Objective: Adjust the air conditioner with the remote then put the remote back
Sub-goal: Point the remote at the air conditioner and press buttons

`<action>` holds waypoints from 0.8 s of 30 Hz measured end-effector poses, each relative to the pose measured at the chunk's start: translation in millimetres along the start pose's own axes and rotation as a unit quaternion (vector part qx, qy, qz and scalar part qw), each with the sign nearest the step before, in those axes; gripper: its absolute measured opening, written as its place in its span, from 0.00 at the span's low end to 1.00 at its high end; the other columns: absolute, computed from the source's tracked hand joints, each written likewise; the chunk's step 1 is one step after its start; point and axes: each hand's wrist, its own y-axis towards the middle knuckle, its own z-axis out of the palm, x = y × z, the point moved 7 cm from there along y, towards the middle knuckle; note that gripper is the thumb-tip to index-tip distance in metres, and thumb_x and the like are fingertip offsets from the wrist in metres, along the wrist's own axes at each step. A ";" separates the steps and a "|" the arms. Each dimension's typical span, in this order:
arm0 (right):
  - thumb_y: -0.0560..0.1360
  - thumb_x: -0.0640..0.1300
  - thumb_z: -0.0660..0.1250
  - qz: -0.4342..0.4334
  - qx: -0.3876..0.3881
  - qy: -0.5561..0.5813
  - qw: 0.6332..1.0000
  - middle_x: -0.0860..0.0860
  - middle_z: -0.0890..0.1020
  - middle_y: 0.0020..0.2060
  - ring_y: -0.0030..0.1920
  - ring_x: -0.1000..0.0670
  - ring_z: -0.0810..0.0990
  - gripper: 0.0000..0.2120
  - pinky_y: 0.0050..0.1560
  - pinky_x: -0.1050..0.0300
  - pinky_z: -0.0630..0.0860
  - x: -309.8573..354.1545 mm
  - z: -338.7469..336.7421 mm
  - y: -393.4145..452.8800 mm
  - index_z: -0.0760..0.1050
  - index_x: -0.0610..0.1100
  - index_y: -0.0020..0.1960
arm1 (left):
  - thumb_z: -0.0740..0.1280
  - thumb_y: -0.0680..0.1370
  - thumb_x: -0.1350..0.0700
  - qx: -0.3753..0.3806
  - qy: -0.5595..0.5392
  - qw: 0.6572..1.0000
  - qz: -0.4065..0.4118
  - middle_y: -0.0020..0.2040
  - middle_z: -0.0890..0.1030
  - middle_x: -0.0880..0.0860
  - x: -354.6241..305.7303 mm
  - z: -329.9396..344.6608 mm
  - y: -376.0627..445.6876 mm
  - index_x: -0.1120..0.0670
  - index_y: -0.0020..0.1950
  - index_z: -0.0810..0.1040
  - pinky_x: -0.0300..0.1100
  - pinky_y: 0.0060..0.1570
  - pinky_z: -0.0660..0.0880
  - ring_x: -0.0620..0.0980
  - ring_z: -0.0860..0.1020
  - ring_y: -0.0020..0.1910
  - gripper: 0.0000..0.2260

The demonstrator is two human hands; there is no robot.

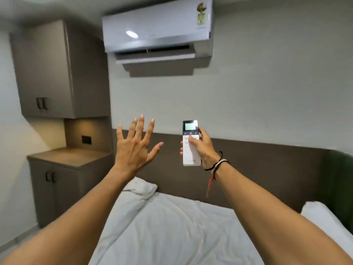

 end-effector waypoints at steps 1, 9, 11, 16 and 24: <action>0.79 0.33 0.60 -0.002 0.000 0.002 1.000 0.34 0.79 0.49 0.34 0.41 0.81 0.23 0.33 0.46 0.83 2.7 9.4 1.2 0.62 0.45 0.72 | 0.47 0.80 0.32 -0.001 0.002 1.000 -0.002 0.81 0.65 0.63 8.1 -3.1 0.9 0.51 0.83 0.60 0.73 0.70 0.62 0.63 0.68 0.77 0.37; 0.78 0.33 0.60 -0.016 0.002 -0.006 1.000 0.34 0.80 0.49 0.32 0.41 0.80 0.23 0.29 0.51 0.82 11.2 62.5 3.4 0.64 0.46 0.71 | 0.48 0.80 0.31 -0.008 0.009 1.000 -0.018 0.79 0.67 0.63 61.9 -15.6 1.8 0.51 0.82 0.63 0.73 0.69 0.64 0.64 0.70 0.76 0.37; 0.78 0.33 0.60 -0.016 0.007 -0.011 1.000 0.35 0.80 0.49 0.31 0.41 0.80 0.23 0.29 0.51 0.82 11.1 69.3 1.6 0.64 0.46 0.71 | 0.48 0.80 0.31 -0.008 0.007 1.000 -0.021 0.79 0.67 0.63 69.7 -15.4 -1.2 0.51 0.82 0.63 0.73 0.69 0.64 0.64 0.70 0.76 0.37; 0.80 0.35 0.60 -0.021 0.016 -0.008 1.000 0.39 0.82 0.43 0.29 0.44 0.82 0.23 0.29 0.52 0.82 13.2 82.8 0.0 0.63 0.47 0.72 | 0.47 0.80 0.31 -0.008 0.001 1.000 -0.019 0.79 0.68 0.63 82.4 -15.8 -6.4 0.52 0.82 0.64 0.73 0.68 0.66 0.63 0.71 0.75 0.36; 0.80 0.36 0.62 -0.021 0.008 -0.012 1.000 0.40 0.82 0.45 0.31 0.42 0.82 0.24 0.29 0.51 0.83 13.9 93.7 1.8 0.61 0.48 0.74 | 0.48 0.80 0.31 -0.005 -0.004 1.000 -0.009 0.78 0.70 0.63 90.5 -14.2 -3.8 0.52 0.81 0.65 0.73 0.67 0.66 0.64 0.72 0.74 0.37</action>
